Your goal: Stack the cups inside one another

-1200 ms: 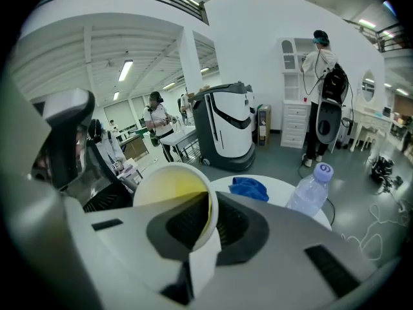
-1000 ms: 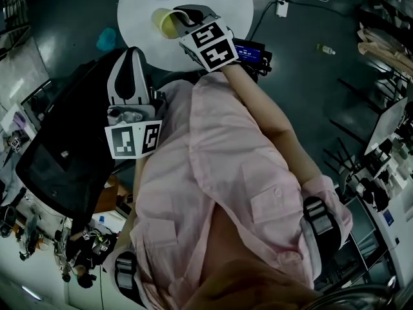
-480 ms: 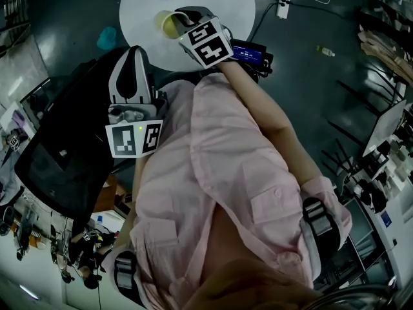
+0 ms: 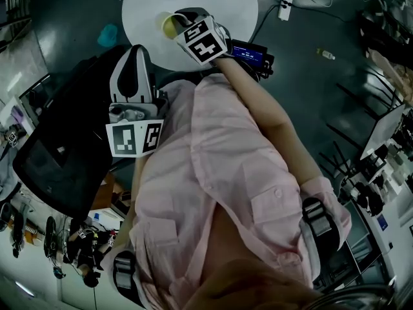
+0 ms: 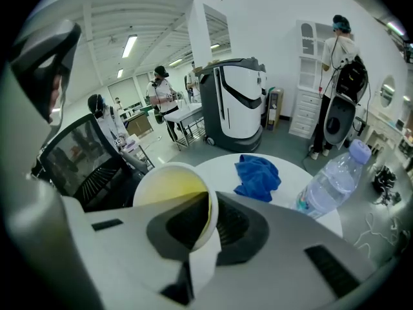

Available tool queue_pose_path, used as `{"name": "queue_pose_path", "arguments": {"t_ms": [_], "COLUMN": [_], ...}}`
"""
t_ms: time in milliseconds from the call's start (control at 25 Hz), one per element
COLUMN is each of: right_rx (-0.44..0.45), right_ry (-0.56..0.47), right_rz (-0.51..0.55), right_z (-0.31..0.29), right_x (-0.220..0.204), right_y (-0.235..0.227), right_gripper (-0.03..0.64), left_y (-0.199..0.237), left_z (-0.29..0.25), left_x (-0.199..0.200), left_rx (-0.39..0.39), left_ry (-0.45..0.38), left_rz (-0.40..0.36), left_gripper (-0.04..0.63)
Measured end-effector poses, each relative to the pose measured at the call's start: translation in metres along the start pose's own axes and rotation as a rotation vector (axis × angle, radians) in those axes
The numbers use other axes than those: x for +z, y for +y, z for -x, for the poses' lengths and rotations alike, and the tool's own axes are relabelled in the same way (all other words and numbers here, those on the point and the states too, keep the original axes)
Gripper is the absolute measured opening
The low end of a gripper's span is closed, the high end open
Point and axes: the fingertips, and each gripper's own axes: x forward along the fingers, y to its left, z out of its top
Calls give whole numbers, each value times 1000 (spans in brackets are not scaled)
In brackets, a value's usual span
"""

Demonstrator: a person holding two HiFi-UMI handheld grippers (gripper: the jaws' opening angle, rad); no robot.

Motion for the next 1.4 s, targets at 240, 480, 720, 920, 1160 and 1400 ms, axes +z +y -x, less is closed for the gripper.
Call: {"name": "queue_pose_path", "arguments": {"t_ms": [240, 480, 720, 920, 1160, 1400], "right_rx": [13, 21, 25, 24, 14, 12], "right_ry": [41, 102, 169, 215, 222, 217], "right_rz": [29, 67, 101, 125, 156, 177], "right_z": [-12, -26, -28, -34, -39, -42], "right_x": [-9, -23, -38, -52, -54, -52], "right_y": [1, 3, 6, 9, 9, 10], "right_gripper": [38, 38, 38, 38, 40, 40], "left_y": [-3, -4, -3, -3, -2, -1], "left_z": [1, 1, 2, 3, 3, 2], "left_x": [0, 1, 1, 0, 1, 1], "left_rx": [4, 7, 19, 21, 23, 22], "left_ry": [4, 10, 7, 7, 8, 7], "left_rz": [-4, -8, -5, -6, -4, -4], "left_gripper": [15, 15, 15, 16, 15, 16]}}
